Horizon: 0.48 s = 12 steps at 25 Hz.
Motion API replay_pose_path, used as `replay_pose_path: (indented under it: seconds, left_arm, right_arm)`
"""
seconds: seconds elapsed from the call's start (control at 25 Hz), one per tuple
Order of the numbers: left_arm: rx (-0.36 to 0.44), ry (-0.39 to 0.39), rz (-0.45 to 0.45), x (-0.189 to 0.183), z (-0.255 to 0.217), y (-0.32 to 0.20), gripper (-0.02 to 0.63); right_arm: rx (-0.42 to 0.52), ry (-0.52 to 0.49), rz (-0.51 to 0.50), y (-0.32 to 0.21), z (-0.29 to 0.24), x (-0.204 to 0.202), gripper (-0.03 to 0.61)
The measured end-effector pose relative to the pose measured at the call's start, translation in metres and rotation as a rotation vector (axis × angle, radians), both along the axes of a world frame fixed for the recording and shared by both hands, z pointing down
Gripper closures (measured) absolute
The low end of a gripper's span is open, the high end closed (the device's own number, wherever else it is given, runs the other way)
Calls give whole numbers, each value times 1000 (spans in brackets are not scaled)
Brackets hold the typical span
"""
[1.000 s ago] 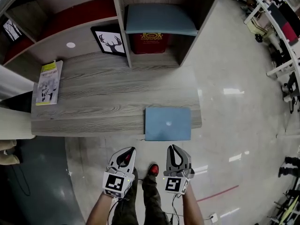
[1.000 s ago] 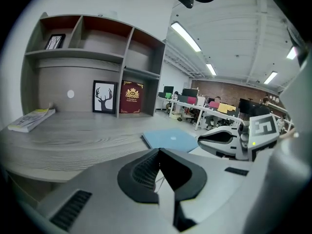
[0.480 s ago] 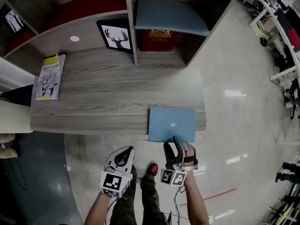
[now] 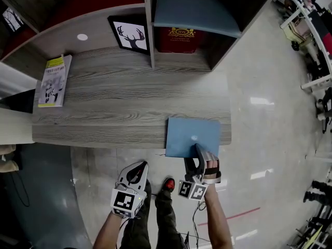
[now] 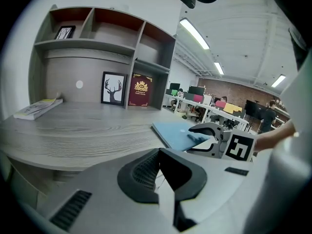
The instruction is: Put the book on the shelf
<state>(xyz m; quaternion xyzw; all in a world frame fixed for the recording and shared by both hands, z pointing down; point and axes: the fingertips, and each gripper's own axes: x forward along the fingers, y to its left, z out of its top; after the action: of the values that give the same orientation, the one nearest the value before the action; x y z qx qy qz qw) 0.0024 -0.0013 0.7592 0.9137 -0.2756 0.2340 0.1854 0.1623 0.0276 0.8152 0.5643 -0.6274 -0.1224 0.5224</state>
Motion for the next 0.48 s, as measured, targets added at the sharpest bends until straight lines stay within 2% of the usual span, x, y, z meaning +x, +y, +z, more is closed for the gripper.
replay_pose_path:
  seconds: [0.24, 0.48]
  left_arm:
    - [11, 2, -18, 0, -5, -11, 607]
    - [19, 5, -36, -4, -11, -20, 607]
  right_arm:
    - [-1, 27, 10, -6, -2, 4, 302]
    - [-1, 48, 11, -5, -7, 2, 404]
